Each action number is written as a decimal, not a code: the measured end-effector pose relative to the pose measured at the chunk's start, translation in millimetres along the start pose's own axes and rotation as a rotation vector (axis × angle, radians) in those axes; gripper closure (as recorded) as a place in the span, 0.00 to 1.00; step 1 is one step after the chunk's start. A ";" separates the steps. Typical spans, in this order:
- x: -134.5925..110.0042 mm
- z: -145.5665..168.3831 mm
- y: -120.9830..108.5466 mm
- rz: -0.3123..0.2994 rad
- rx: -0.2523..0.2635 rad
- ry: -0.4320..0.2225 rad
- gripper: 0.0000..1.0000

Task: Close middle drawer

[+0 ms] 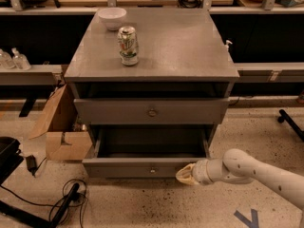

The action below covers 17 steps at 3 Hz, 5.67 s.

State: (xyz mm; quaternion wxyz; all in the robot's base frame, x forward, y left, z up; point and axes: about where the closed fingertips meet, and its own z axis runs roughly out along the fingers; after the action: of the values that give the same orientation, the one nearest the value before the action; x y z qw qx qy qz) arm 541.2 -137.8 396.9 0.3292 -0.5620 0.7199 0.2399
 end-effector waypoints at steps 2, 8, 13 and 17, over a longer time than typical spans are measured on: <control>-2.8 8.7 -27.7 -0.006 0.014 -0.009 1.00; -5.3 22.2 -36.9 -0.004 0.006 -0.017 0.05; -6.0 26.8 -28.6 -0.005 -0.005 -0.020 0.65; -5.6 44.3 -57.7 -0.034 -0.025 -0.006 1.00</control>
Offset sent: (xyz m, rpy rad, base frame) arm 0.1030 -0.0036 -0.0066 0.0047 -0.0502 -0.0313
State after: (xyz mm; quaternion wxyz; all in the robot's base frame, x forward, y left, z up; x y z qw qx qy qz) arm 606.9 -117.1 372.8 0.3285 -0.5775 0.7061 0.2449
